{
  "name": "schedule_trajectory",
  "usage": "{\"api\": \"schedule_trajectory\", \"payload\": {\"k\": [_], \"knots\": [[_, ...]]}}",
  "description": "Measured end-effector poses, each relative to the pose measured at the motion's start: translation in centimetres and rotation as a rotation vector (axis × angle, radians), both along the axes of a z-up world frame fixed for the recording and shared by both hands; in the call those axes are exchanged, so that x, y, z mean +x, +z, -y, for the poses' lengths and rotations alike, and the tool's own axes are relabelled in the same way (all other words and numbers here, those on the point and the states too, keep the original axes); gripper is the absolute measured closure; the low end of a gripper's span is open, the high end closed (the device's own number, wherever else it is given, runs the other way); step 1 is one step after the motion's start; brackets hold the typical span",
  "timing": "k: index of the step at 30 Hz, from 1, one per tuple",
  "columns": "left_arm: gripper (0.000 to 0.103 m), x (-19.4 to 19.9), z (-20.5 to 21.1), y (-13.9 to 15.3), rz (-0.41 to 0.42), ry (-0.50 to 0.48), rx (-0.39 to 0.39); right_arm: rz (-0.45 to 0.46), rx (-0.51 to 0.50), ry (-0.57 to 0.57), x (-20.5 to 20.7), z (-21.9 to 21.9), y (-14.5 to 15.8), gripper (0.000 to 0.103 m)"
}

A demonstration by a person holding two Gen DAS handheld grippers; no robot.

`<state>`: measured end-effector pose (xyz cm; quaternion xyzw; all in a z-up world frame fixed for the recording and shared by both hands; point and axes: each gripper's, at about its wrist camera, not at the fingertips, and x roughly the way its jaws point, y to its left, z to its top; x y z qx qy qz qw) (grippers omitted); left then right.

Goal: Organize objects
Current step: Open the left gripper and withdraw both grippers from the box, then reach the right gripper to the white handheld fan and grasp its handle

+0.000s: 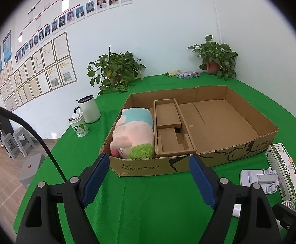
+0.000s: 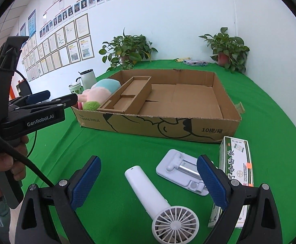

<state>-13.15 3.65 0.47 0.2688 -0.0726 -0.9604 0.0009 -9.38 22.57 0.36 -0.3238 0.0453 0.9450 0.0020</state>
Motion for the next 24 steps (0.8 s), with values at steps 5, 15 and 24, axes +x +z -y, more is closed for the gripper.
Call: {"api": "schedule_trajectory", "payload": {"k": [5,15,24], "knots": [[0.022,0.2,-0.2,-0.2,0.005,0.000,-0.003,0.013,-0.014,0.000,0.6,-0.6,-0.4,0.008],[0.022,0.1,0.0,-0.6,0.042,-0.016,0.012,0.054,-0.048,-0.024,2.8,-2.8,-1.6,0.009],[0.022,-1.3,-0.1,-5.2,0.359,-0.203,0.267,0.163,-0.060,0.016,5.2,-3.7,-4.6,0.014]]}}
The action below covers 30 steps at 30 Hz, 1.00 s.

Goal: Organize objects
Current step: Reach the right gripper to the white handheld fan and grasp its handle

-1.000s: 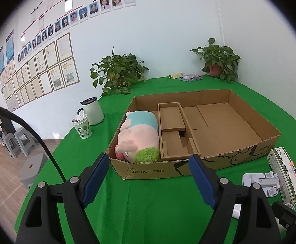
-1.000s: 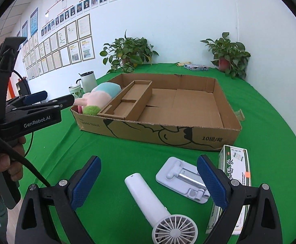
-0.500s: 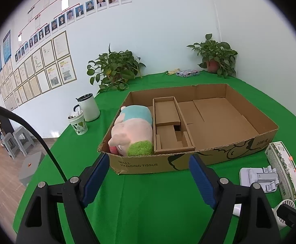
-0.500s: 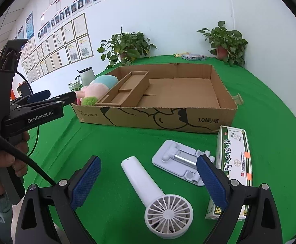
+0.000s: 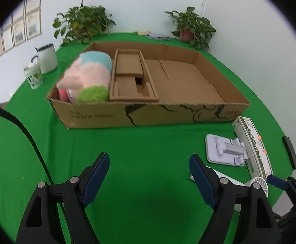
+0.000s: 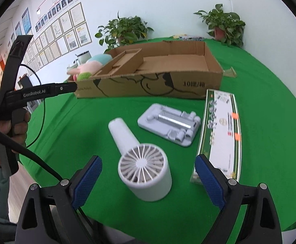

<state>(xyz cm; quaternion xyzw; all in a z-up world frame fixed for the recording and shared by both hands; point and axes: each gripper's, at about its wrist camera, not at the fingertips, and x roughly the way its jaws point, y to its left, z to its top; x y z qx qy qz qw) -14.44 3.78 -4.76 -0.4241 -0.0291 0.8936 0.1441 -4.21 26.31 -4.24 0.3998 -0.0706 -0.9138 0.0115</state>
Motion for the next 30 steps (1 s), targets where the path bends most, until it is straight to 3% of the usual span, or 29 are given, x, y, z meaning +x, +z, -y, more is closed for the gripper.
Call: {"api": "schedule_trajectory", "payload": {"k": [3,5,8,12,18,21,23,27,30], "knots": [[0.022,0.0,-0.6,-1.5,0.064,-0.041,0.059,0.019,0.003,0.014,-0.7,0.7,-0.8,0.017],[0.023,0.1,-0.7,-2.1,0.104,-0.061,0.094,0.060,0.025,0.000,-1.6,1.3,-1.7,0.036],[0.023,0.2,0.1,-2.3,0.129,-0.074,0.149,0.087,0.036,-0.001,-2.3,2.9,-2.5,0.037],[0.024,0.1,1.2,-3.0,0.191,-0.101,0.227,0.068,-0.024,0.101,-2.3,6.2,-2.2,0.034],[0.024,-0.3,-0.5,-4.3,0.285,-0.221,0.334,0.054,-0.012,0.116,-2.4,8.2,-1.9,0.032],[0.024,-0.7,-2.2,-5.4,0.347,-0.273,0.387,0.077,0.016,0.092,-2.7,8.3,-2.4,0.045],[0.025,-0.9,-3.4,-6.2,0.397,-0.297,0.402,0.076,0.003,0.079,-2.6,8.1,-2.4,0.048],[0.026,-0.6,-3.7,-6.2,0.395,-0.313,0.422,0.080,-0.040,0.066,-2.9,8.4,-2.5,0.048],[0.036,-0.3,-3.3,-6.2,0.387,-0.299,0.417,0.060,-0.087,0.053,-2.8,8.8,-2.8,0.048]]}}
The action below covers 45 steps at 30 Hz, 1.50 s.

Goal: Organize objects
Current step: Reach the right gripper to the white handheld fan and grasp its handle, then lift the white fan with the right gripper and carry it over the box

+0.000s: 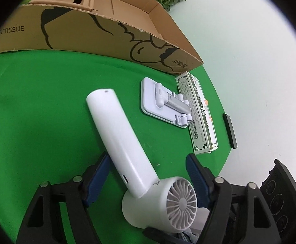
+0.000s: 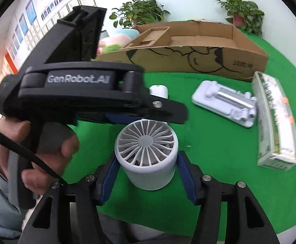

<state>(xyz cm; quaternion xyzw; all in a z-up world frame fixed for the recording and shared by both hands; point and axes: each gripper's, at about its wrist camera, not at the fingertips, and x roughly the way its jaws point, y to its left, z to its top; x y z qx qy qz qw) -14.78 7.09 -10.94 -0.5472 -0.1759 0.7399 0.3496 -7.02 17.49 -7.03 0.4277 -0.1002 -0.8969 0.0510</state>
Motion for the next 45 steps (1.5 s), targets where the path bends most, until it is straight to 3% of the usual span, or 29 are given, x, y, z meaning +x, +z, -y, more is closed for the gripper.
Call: {"api": "schedule_trajectory", "payload": {"k": [3,8,9,10,11,20,25,33,45], "knots": [[0.042,0.0,0.6,-0.1,0.010,0.015,0.000,-0.004,-0.024,-0.001,-0.4,0.3,-0.2,0.048],[0.049,0.1,1.9,-0.3,0.025,0.056,0.029,-0.004,0.026,0.033,-0.9,1.3,-0.1,0.048],[0.056,0.1,2.2,-0.3,0.025,0.066,0.036,-0.006,0.039,0.035,-0.9,1.6,-0.2,0.048],[0.070,0.0,2.5,-0.3,0.027,0.076,0.045,-0.012,0.056,0.034,-0.8,1.9,-0.2,0.048],[0.072,0.0,2.7,-0.3,0.025,0.080,0.042,-0.017,0.065,0.033,-0.7,2.0,-0.2,0.048],[0.072,0.0,3.6,-0.5,0.031,0.082,0.043,-0.024,0.067,0.035,-0.9,2.7,-0.1,0.049],[0.071,-0.5,3.8,-1.7,0.095,0.100,0.076,-0.017,0.077,0.036,-0.9,3.0,-0.2,0.048],[0.072,-0.3,3.1,-1.5,0.064,0.084,0.059,-0.024,0.089,0.039,-0.6,3.1,-0.2,0.049],[0.076,0.7,3.1,1.8,-0.038,0.085,0.049,-0.077,0.071,0.034,0.2,3.2,1.2,0.049]]}}
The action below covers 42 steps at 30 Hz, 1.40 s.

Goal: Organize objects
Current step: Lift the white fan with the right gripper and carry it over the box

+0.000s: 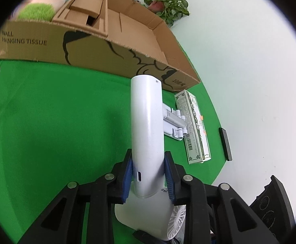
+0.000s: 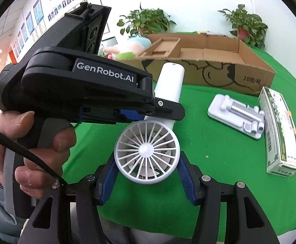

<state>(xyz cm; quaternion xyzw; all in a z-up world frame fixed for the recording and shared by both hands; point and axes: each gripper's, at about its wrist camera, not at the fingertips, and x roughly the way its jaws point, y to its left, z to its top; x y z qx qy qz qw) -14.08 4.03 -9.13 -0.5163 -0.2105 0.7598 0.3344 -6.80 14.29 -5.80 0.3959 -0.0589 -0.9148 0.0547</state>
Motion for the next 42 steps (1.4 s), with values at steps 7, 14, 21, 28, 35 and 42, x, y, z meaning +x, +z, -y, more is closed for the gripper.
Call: {"api": "schedule_trajectory", "payload": {"k": [7,14,21,28,35,42], "knots": [[0.076,-0.5,0.3,1.0,-0.022,0.008,-0.006,-0.023,-0.004,0.006,-0.6,0.0,1.1,0.049],[0.076,-1.7,0.1,3.1,-0.067,0.010,-0.025,-0.050,-0.008,0.004,-2.0,-0.2,2.6,0.049],[0.076,-3.8,0.4,6.8,-0.142,0.026,-0.046,-0.096,-0.016,0.009,-4.9,-0.6,5.6,0.049],[0.076,-7.7,-0.7,10.6,-0.205,0.031,-0.087,-0.150,-0.035,0.022,-8.6,-1.4,9.1,0.049],[0.076,-13.6,-1.7,12.5,-0.216,0.050,-0.141,-0.154,-0.091,0.048,-14.7,-3.7,11.7,0.049],[0.076,-19.2,-4.2,11.3,-0.153,0.061,-0.238,-0.082,-0.195,0.097,-21.1,-7.7,11.2,0.049]]}}
